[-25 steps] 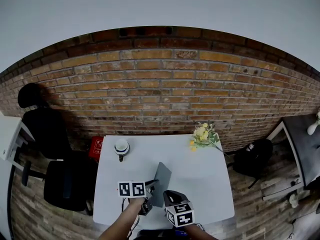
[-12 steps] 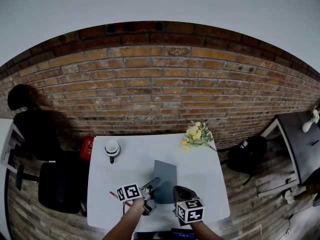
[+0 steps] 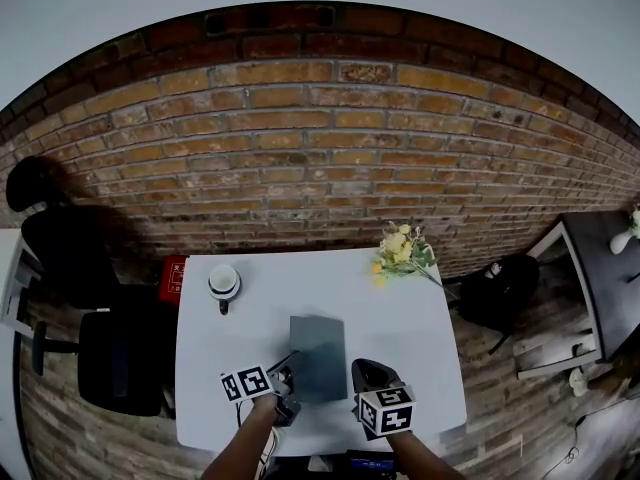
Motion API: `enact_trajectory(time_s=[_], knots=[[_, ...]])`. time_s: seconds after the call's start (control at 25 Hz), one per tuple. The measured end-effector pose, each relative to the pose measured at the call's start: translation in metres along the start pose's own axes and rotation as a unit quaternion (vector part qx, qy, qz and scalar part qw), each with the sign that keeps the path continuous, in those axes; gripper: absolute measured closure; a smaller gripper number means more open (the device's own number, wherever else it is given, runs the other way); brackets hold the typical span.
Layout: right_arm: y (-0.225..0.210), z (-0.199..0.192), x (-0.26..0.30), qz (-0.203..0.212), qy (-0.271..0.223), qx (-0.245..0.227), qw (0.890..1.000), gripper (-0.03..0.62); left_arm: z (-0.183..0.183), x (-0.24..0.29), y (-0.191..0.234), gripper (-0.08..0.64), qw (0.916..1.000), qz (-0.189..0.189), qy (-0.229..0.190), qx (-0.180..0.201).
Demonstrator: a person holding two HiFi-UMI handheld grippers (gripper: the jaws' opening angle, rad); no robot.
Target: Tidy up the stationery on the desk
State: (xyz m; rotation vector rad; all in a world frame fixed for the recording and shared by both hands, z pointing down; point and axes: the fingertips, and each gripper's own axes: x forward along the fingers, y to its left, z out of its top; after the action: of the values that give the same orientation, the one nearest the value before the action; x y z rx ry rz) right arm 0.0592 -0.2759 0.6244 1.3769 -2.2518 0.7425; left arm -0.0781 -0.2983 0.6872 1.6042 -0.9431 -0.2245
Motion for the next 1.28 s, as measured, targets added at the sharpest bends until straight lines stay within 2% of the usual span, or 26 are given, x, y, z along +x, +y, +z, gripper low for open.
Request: enact_trajectory(time_s=[0.28, 0.36, 0.48, 0.6, 0.68, 0.76, 0.96, 1.12, 1.28], knots=[[-0.002, -0.011, 0.010, 0.002, 0.014, 0.004, 1.000, 0.571, -0.007, 0.000, 0.030, 0.486, 0.9953, 0.068, 0.045, 0.052], [-0.003, -0.014, 0.011, 0.003, 0.017, 0.008, 1.000, 0.571, -0.011, 0.002, 0.036, 0.452, 0.9905, 0.086, 0.073, 0.080], [-0.004, -0.016, 0.011, 0.006, 0.018, 0.016, 1.000, 0.571, -0.015, 0.004, 0.042, 0.366, 0.9762, 0.120, 0.120, 0.135], [-0.005, -0.018, 0.009, 0.006, 0.018, 0.020, 1.000, 0.571, -0.014, 0.000, 0.046, 0.359, 0.9591, 0.150, 0.144, 0.192], [-0.006, -0.018, 0.008, 0.006, 0.017, 0.019, 1.000, 0.571, -0.011, -0.004, 0.043, 0.358, 0.9518, 0.153, 0.144, 0.223], [-0.006, -0.018, 0.007, 0.009, 0.015, 0.019, 1.000, 0.571, -0.007, -0.008, 0.034, 0.359, 0.9488, 0.143, 0.132, 0.249], [-0.005, -0.008, 0.000, 0.023, 0.004, 0.010, 1.000, 0.575, -0.003, -0.020, -0.012, 0.360, 0.9415, 0.078, 0.088, 0.316], [0.000, 0.008, -0.009, 0.036, -0.013, -0.005, 0.999, 0.581, -0.004, -0.033, -0.056, 0.381, 0.9275, 0.025, 0.059, 0.368], [0.010, 0.024, -0.020, 0.054, -0.035, -0.019, 0.998, 0.581, -0.005, -0.048, -0.095, 0.469, 0.9102, -0.014, 0.029, 0.413]])
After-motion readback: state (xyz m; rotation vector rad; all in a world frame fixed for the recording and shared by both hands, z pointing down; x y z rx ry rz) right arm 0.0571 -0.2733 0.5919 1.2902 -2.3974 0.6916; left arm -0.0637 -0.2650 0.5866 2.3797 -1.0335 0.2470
